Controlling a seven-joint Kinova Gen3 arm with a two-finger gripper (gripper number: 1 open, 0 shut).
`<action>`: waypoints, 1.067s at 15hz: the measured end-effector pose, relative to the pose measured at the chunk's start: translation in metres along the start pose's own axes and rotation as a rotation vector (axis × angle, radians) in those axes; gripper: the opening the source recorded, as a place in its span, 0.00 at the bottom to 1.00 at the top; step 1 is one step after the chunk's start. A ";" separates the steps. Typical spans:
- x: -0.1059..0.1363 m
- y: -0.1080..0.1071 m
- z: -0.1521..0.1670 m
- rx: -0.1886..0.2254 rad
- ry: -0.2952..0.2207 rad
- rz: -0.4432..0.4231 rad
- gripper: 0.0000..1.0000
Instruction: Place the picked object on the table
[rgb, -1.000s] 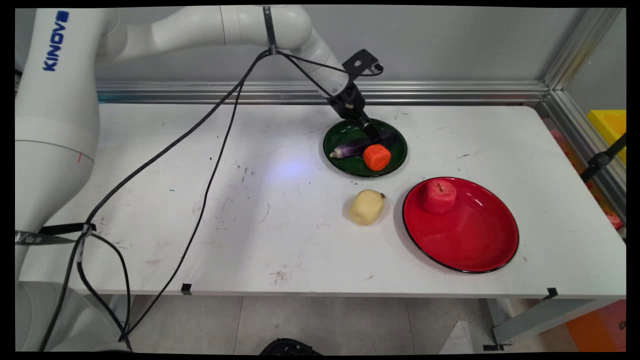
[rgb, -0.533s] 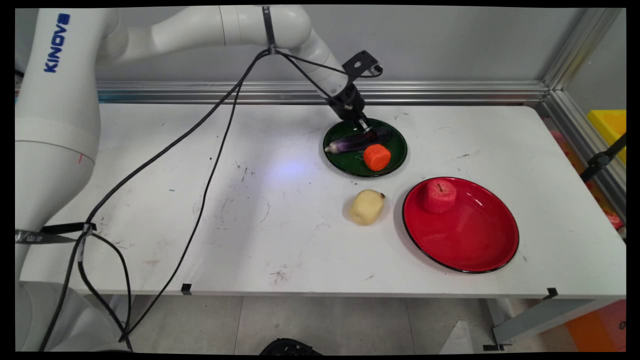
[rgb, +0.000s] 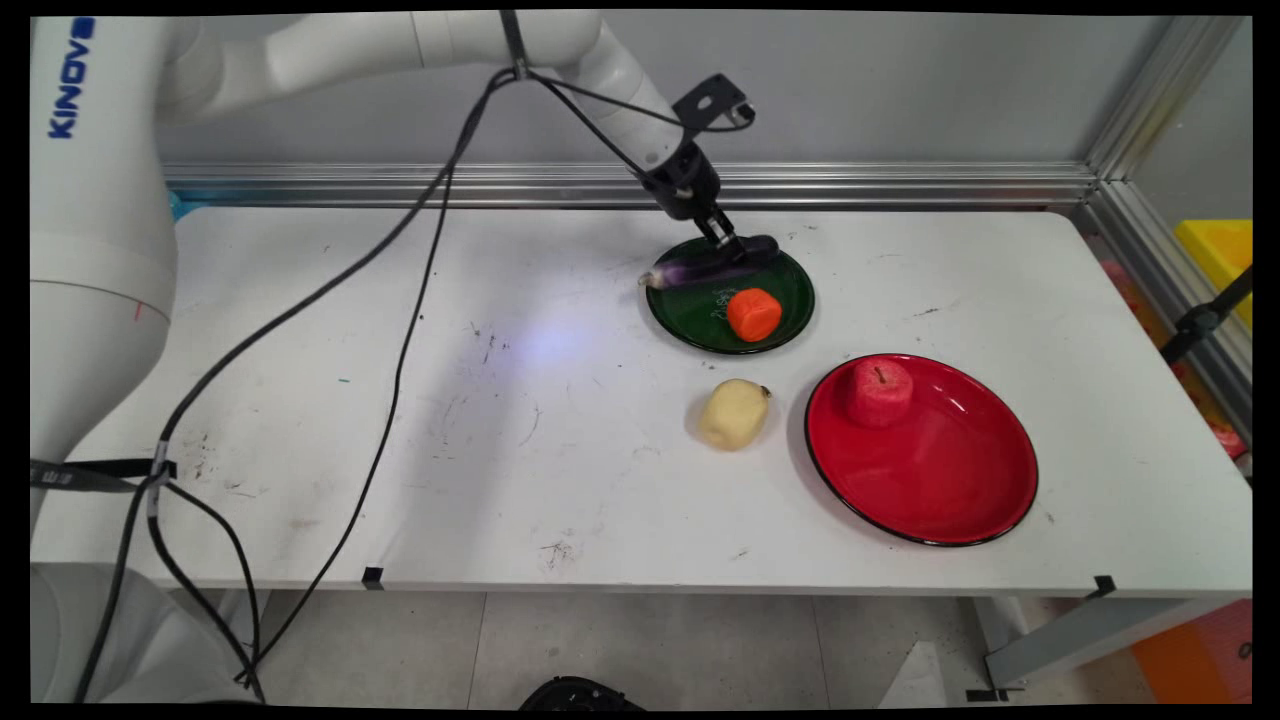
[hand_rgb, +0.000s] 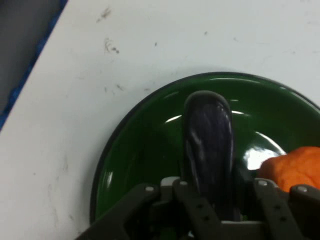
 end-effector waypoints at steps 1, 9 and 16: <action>0.001 0.002 -0.010 0.000 0.004 0.012 0.00; -0.017 0.026 -0.105 0.011 0.007 0.132 0.00; -0.061 0.066 -0.166 -0.032 -0.015 0.256 0.00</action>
